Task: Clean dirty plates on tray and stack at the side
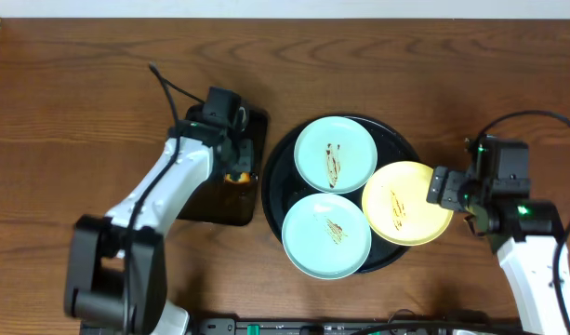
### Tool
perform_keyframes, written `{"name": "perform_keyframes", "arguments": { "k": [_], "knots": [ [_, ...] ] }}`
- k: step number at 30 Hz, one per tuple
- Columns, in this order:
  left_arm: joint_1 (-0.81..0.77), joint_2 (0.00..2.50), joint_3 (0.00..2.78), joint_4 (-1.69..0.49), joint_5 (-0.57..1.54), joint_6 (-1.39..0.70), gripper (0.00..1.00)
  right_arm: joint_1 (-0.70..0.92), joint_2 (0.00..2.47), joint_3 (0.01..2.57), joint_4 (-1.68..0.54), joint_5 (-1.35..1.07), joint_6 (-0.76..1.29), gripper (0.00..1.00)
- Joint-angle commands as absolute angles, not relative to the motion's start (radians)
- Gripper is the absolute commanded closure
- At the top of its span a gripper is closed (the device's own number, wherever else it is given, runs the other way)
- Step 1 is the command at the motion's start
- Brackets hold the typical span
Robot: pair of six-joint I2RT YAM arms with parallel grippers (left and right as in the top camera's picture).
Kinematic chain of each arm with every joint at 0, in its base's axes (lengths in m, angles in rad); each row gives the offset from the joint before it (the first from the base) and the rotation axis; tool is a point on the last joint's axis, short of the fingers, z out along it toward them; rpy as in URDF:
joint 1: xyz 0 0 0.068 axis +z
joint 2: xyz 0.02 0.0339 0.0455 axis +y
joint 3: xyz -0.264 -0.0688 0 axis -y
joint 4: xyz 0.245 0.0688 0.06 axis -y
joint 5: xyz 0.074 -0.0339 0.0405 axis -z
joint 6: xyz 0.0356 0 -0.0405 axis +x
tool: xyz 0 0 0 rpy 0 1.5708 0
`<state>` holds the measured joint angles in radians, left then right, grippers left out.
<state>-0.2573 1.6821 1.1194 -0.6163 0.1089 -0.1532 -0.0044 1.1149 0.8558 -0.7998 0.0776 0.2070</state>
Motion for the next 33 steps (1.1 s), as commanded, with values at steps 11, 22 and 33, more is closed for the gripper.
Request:
{"name": "perform_keyframes", "arguments": {
  "k": [11,22,33],
  "knots": [
    [-0.254,1.654,1.115,-0.650,0.093,-0.159,0.92,-0.021,1.408,0.873,-0.733,0.047,0.193,0.47],
    [-0.254,1.654,1.115,-0.651,0.094,-0.163,0.92,-0.027,1.553,0.873,-0.673,0.047,0.194,0.50],
    [-0.254,1.654,1.115,-0.650,0.093,-0.163,0.92,-0.027,1.502,0.890,-0.700,0.032,0.194,0.44]
  ]
}}
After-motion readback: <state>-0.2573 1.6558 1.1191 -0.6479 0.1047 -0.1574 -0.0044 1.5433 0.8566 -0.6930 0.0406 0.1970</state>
